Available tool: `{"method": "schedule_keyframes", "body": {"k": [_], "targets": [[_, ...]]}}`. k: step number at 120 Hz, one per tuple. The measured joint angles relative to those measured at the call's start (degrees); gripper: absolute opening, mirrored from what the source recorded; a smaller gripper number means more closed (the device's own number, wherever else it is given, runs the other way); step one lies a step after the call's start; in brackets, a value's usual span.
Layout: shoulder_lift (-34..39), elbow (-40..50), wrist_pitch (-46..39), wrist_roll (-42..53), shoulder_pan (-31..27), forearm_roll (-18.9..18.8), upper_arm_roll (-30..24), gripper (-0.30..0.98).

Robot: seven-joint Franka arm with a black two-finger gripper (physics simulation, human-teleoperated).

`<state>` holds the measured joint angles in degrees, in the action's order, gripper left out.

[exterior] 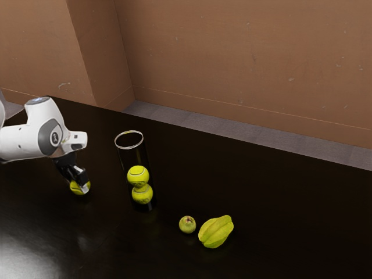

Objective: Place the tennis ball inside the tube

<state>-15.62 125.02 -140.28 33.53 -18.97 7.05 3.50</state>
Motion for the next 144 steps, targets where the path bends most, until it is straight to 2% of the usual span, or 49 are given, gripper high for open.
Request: {"method": "schedule_keyframes", "body": {"k": [35, 71, 107, 136, 144], "targets": [[16.6, 6.3, -0.1, -2.7, -0.1, -1.1, -3.6, 0.06], [30.2, 6.8, -0.3, -5.9, 2.8, -0.5, -8.3, 0.02], [37.0, 6.9, -0.4, -8.4, 10.8, 0.0, -8.6, 0.01], [39.1, 8.7, -0.3, -9.8, 13.5, 0.0, -9.4, 0.01], [38.8, 8.8, -0.3, -10.0, 13.9, 0.1, -9.4, 0.07]]}}
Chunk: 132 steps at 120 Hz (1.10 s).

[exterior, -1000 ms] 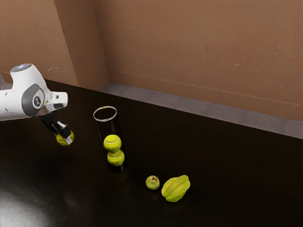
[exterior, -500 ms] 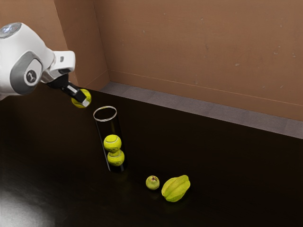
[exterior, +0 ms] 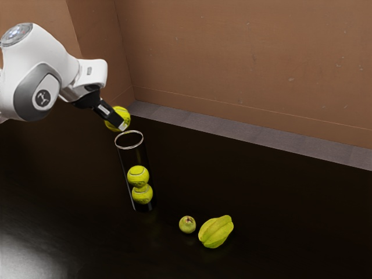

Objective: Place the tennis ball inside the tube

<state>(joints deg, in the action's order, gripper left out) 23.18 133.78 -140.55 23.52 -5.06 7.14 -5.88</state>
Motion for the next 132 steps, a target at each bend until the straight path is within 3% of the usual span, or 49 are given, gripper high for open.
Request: {"method": "schedule_keyframes", "body": {"k": [19, 36, 60, 80, 90, 105, 132], "targets": [[-0.2, -0.5, 0.5, 1.1, 1.0, 1.5, 0.0, 0.35], [0.0, -0.6, 1.0, 3.1, 1.2, 2.8, 0.0, 0.5], [-0.1, -2.4, 1.4, 5.4, 2.3, 3.2, 0.0, 0.61], [-7.9, -14.8, 8.4, 6.7, 2.2, 2.8, 0.0, 0.65], [-13.1, -22.7, 14.3, 7.2, 2.0, 0.6, -0.1, 0.66], [-21.8, -35.0, 23.3, 7.8, 2.1, -5.6, -0.1, 0.67], [-24.7, -37.9, 32.2, 8.7, 2.4, -11.4, 0.3, 0.68]]}}
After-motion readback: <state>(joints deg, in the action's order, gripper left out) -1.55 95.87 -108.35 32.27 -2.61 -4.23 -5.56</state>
